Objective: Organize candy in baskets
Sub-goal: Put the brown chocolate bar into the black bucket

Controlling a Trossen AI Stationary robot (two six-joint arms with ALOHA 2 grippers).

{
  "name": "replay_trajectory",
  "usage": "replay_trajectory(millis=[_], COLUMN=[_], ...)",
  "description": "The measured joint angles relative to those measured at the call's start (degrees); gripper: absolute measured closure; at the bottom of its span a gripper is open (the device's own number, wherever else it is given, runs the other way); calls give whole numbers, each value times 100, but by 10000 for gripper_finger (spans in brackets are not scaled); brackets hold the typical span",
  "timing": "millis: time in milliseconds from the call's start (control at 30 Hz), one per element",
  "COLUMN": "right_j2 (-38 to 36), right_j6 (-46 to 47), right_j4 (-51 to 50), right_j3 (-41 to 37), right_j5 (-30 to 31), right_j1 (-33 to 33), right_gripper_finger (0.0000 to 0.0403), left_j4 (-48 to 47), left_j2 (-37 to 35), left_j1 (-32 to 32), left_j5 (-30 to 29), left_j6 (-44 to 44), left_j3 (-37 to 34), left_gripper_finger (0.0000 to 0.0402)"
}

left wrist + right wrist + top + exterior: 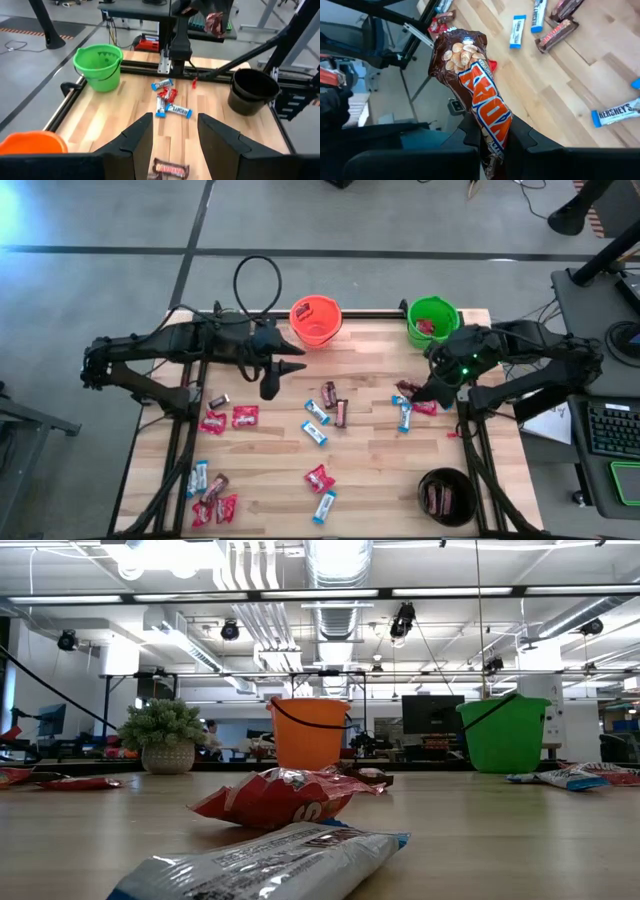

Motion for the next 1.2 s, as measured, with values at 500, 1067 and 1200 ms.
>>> replay_trajectory(millis=[500,1067,1200], right_j2=[630,1555,1643], right_j6=[1850,4432,5125], right_j4=[-255,-273,-273], right_j3=[0,-1,0], right_j5=[846,1080,1064], right_j1=[1976,3868,4302], right_gripper_finger=[374,374,374], left_j4=[-1206,-1858,-1864], left_j2=[-293,-320,-320], left_j1=[0,0,0], left_j5=[0,2,2], left_j6=[293,750,863], left_j3=[0,0,0], left_gripper_finger=[264,264,264])
